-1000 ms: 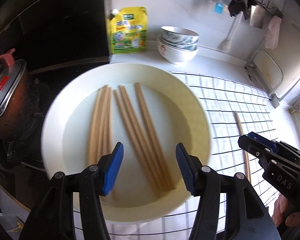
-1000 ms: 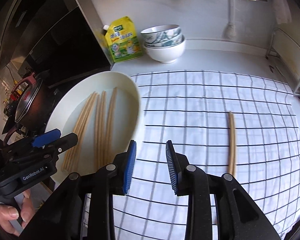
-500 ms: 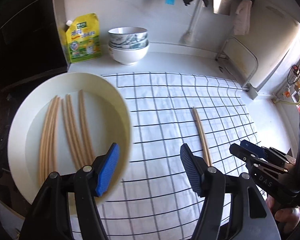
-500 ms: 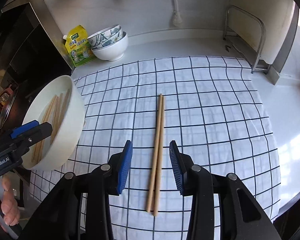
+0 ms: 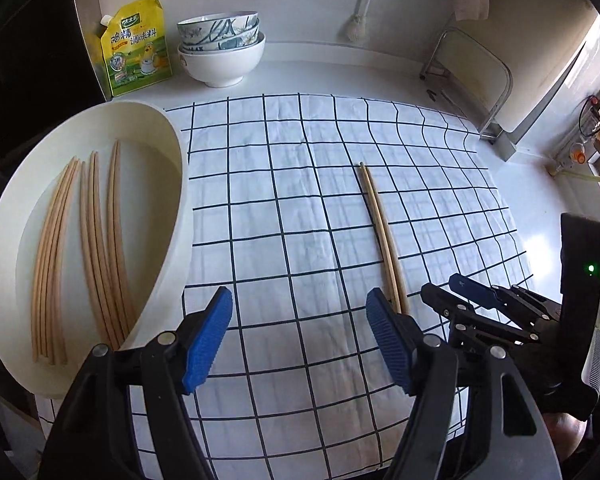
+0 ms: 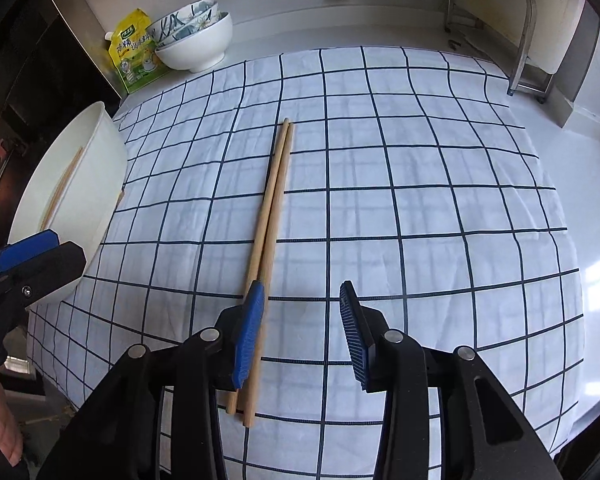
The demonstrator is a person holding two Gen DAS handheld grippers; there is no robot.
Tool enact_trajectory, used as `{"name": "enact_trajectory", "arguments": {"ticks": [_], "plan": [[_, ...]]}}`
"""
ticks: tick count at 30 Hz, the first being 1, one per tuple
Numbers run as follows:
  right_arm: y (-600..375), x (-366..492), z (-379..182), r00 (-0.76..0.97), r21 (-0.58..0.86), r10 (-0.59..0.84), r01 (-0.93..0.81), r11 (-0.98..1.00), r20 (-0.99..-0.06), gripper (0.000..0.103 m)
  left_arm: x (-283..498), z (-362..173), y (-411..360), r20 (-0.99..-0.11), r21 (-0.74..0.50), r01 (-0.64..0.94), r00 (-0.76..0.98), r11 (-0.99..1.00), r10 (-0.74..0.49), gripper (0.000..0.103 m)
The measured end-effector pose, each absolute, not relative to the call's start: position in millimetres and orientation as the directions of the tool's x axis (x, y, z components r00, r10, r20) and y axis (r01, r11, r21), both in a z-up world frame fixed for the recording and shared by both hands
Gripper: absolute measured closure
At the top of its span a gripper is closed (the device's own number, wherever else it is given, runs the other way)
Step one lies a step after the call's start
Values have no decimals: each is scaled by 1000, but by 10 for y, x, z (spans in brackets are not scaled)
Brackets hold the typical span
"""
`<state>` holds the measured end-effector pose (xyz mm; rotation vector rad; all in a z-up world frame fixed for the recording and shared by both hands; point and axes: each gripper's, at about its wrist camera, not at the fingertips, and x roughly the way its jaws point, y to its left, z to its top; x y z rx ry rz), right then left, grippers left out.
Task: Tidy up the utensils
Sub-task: 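Position both grippers above the last two chopsticks on the cloth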
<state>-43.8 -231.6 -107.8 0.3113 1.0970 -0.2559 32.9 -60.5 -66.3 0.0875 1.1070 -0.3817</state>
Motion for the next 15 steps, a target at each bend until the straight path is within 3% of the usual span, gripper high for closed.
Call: {"name": "enact_trajectory", "arguments": {"ticks": [15], "plan": [[-2143,-348,-1240,431,24,-113,302,953,-895,64,364,-776,-598,-896,-114,319,377,941,-236,32]]}}
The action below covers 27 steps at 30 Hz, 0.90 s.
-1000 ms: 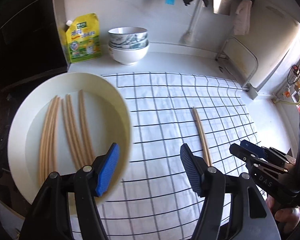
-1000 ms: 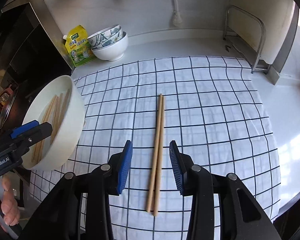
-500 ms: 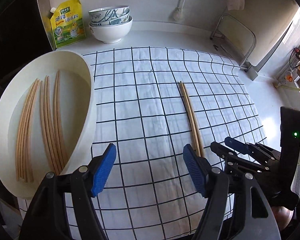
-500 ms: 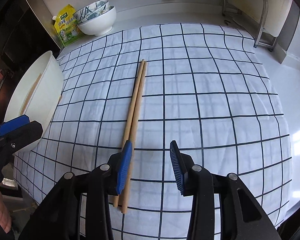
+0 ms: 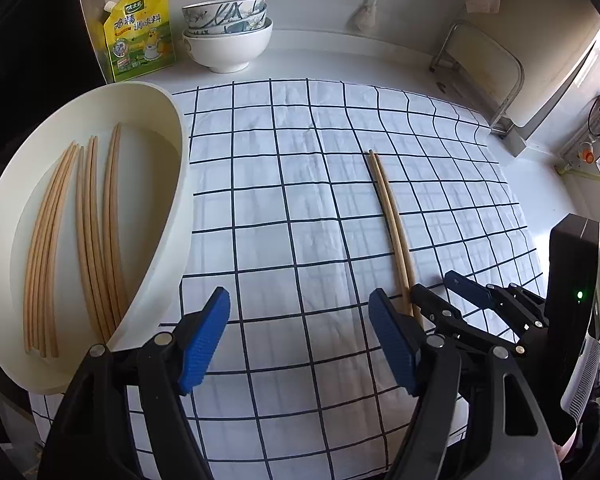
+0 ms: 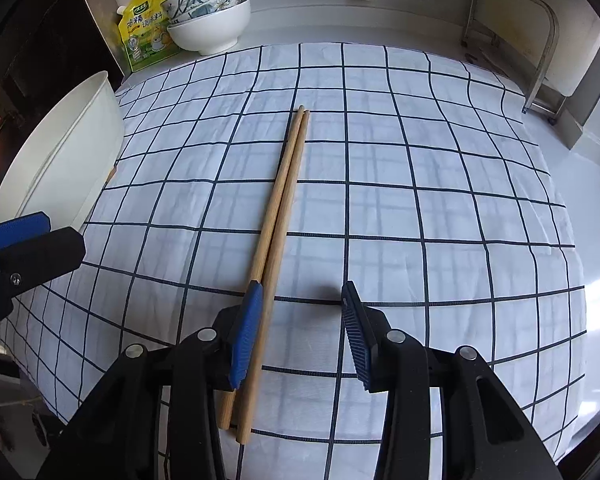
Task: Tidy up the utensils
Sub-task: 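Position both grippers above the last two chopsticks on the cloth, then grasp one last chopstick with the left gripper while the right gripper grasps the other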
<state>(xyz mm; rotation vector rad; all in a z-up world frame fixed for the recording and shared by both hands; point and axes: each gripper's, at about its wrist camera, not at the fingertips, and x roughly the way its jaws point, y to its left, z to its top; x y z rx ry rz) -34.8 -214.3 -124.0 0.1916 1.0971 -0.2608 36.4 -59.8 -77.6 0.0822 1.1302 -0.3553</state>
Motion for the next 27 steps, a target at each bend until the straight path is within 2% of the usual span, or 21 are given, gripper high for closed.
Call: {"name": "enact_trajectory", "arguments": {"ticks": [6,10,13,27], "plan": [[-2097,-339,-1247,436,-4,-127,272,962,-891,66,392,-765,-595,-892,-118,304,387,945,-236,30],[-2068,-337,-1261,428,-14,-117,237,971,-896,89,394,-783,-632,-893,-119,294,386,948,-231,27],[-2118,-334,-1260,433,1,-105,236,972,-895,96,385,-816,-691,-895,-127,295,378,947,-238,26],[-2824,-699,-1209,436,10,-157,357,934,-886,96,461,-1219,-1271,-909,-103,344,349,933,-229,25]]}}
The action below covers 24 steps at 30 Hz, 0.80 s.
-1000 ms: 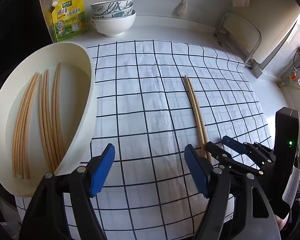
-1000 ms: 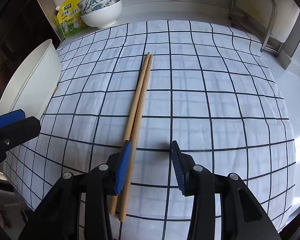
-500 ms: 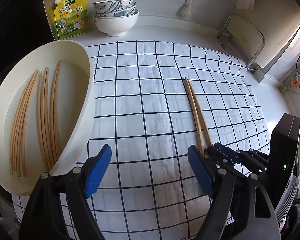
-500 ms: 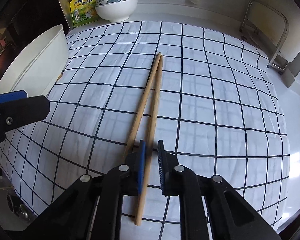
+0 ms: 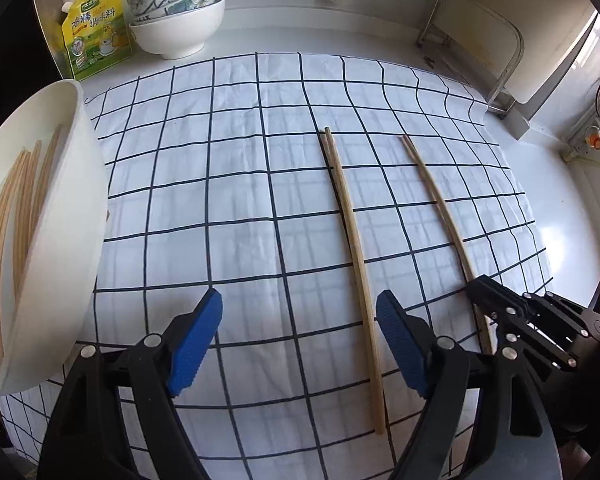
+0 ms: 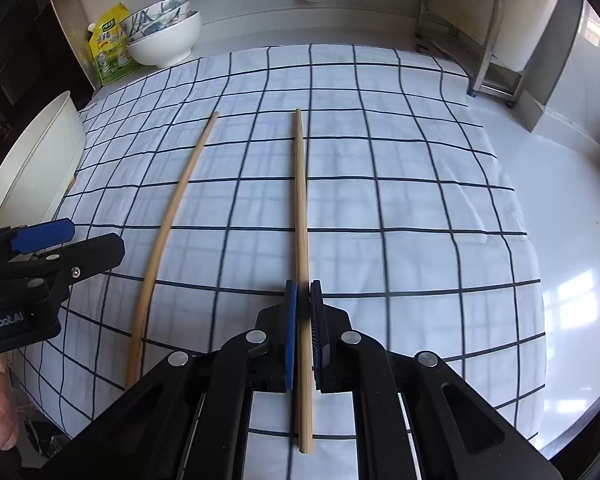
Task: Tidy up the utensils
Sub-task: 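Grasp one last chopstick with the left gripper while the right gripper grasps the other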
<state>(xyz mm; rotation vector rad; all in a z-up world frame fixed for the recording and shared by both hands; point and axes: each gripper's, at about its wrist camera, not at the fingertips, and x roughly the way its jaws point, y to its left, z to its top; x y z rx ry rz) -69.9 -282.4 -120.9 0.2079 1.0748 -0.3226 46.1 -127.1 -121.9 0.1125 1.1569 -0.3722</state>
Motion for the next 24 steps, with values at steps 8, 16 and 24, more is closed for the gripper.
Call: {"name": "enact_trajectory", "arguments": {"ticks": [8,16,24], "plan": [[-3001,-821,-1170,473,71,-120,367,928,-873,90,485,-1383,-1427,-916,-83,336,344,938,-205,25],[-2989,-763,-1206,470,19,-164,361,932,-867,81,487,-1422,-1498,-913,-40,331,372,943,-169,25],[-2888,-708,-1239,472,-69,-224,323,944,-853,82,454,-1392,-1629,-908,-1,352,391,936,-148,59]]}}
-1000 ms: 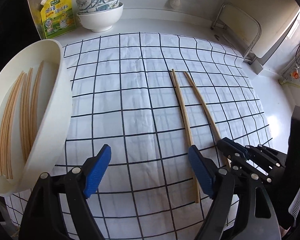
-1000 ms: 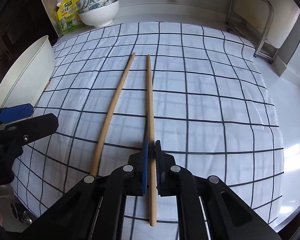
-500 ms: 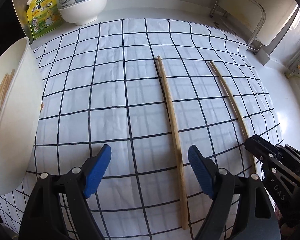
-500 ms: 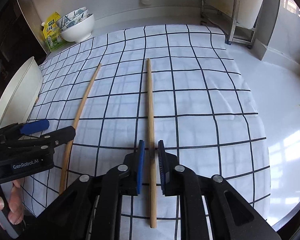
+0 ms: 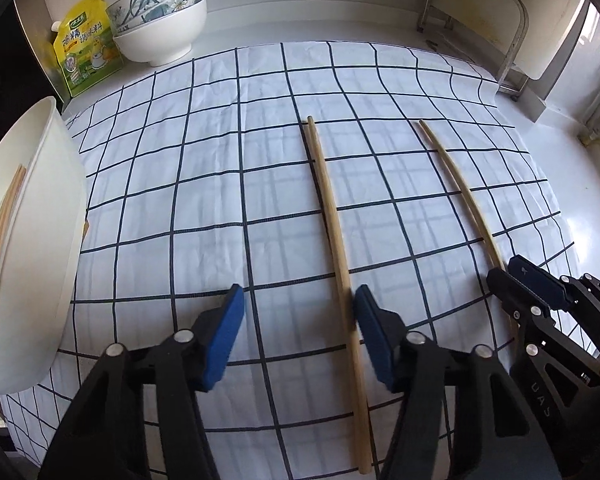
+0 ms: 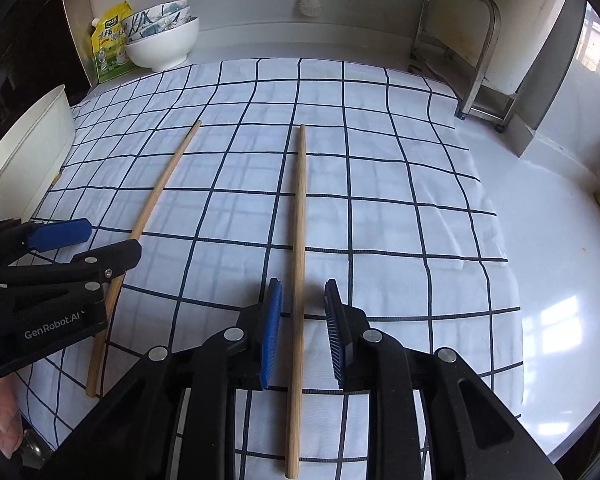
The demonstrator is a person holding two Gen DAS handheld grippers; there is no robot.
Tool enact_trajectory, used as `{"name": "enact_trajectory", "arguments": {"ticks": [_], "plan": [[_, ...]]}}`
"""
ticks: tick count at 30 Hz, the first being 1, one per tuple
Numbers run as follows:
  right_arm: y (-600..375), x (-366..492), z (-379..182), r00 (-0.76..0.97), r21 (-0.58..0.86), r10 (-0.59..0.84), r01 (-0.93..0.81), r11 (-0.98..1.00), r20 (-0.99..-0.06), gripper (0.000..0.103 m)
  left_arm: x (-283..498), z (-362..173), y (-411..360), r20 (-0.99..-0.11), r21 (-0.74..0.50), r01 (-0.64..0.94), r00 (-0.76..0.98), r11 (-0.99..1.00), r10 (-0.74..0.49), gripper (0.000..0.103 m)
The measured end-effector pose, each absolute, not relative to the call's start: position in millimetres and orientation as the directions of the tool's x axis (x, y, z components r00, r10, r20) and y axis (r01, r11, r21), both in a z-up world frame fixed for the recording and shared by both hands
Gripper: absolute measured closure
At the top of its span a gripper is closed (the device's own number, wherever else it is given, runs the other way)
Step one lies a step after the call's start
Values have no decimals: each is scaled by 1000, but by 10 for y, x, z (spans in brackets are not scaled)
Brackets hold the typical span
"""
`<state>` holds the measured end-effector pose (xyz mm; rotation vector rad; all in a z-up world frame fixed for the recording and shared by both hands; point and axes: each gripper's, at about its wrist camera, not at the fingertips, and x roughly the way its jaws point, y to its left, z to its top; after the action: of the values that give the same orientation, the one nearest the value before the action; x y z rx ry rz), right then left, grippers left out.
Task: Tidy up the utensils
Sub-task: 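Grasp one last chopstick with the left gripper while the right gripper grasps the other, then carry the chopstick in the left gripper over the basin while the right gripper carries its own, then lower the chopstick into the basin and open the left gripper while the right gripper releases its own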
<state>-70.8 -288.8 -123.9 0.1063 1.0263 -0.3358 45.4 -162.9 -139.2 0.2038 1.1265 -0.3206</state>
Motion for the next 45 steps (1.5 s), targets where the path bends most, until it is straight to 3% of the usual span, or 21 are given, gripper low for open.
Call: {"name": "enact_trajectory", "arguments": {"ticks": [1,3,4,11,20,33,45], "plan": [[-2885,-708,-1238,473,-67,-221,320,945,-853,84,445,-1381,-1655,-908,-4,362,390,932,-155,66],[-2877,-698,-1236,471,-70,-219,314,947,-855,96,433,-1371,-1706,-908,-13,389,382,921,-174,94],[-2880,-696,-1234,469,-68,-218,315,946,-856,96,431,-1375,-1731,-909,-19,400,374,916,-182,96],[-2948,-733,-1157,471,33,-147,354,935,-870,97,493,-1332,-1629,-919,-101,392,316,915,-237,96],[-2655,-555,-690,540,95,-100,322,942,-836,97,541,-773,-1208,-877,-135,381,384,915,-289,96],[-1215,522,-258,621,152,77,69,986,-780,97,837,-217,505,-845,-64,192,511,979,-155,96],[-178,1347,-552,530,158,137,-5,987,-837,97,1248,-564,1552,-877,-30,103,474,994,-76,96]]}}
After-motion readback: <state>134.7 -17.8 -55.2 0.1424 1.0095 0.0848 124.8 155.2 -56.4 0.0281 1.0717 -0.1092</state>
